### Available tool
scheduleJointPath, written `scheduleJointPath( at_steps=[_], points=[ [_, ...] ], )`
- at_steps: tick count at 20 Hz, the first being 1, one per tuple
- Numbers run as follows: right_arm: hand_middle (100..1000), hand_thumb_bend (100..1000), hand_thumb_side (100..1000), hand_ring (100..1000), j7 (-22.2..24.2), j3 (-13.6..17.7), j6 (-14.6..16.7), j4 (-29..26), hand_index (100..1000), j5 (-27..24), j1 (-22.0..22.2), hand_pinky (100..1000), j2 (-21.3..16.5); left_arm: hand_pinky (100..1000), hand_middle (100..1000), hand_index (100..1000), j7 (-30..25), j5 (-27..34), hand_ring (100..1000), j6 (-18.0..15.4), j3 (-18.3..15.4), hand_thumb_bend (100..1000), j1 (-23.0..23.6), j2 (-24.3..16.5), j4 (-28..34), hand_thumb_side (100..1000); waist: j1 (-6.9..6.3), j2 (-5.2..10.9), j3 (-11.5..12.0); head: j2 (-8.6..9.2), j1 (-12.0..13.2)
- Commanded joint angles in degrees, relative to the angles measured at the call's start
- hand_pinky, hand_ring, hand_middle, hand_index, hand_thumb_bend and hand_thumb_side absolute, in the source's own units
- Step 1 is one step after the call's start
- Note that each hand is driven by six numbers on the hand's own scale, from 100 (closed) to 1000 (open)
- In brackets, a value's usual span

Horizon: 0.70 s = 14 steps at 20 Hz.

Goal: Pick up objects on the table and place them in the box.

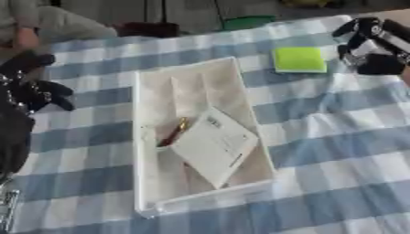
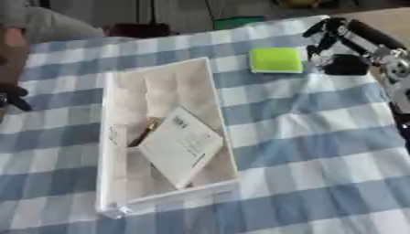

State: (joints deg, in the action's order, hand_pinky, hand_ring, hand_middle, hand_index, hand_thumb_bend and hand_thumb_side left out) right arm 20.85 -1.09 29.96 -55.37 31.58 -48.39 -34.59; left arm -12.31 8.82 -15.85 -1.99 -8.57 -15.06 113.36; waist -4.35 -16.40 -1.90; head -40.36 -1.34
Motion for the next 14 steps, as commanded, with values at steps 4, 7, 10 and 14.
scheduleJointPath(
  at_steps=[4, 7, 10, 14],
  points=[
    [915, 208, 566, 745, 1.1, 0.3, 2.0, 0.3, 908, 4.5, -1.7, 763, -2.4, 511, 817, 920, -0.3, -0.3, 618, -0.1, 0.1, 257, -0.6, -1.0, 1.2, 897, 0.35, 0.35, 0.6, 0.59, -2.3],
    [926, 294, 568, 767, 1.6, 0.5, 4.0, 1.3, 925, 6.8, -2.7, 784, -2.9, 511, 817, 920, -0.6, -0.3, 618, -0.1, 0.4, 255, -0.9, -1.0, 1.2, 900, 0.48, 0.00, 0.9, 0.98, -4.6],
    [929, 316, 570, 776, 1.2, 0.8, 5.7, 2.7, 930, 9.4, -3.6, 792, -3.1, 511, 817, 920, -0.9, -0.2, 618, -0.1, 0.6, 254, -1.2, -1.0, 1.2, 901, 0.59, -0.34, 1.3, 1.41, -6.3],
    [926, 319, 589, 784, -0.1, 1.5, 6.2, 5.3, 933, 13.0, -4.0, 798, -3.3, 510, 818, 920, -1.1, -0.3, 618, -0.1, 0.8, 249, -1.3, -0.9, 1.2, 908, 0.57, -0.59, 1.8, 1.77, -7.5]
  ],
)
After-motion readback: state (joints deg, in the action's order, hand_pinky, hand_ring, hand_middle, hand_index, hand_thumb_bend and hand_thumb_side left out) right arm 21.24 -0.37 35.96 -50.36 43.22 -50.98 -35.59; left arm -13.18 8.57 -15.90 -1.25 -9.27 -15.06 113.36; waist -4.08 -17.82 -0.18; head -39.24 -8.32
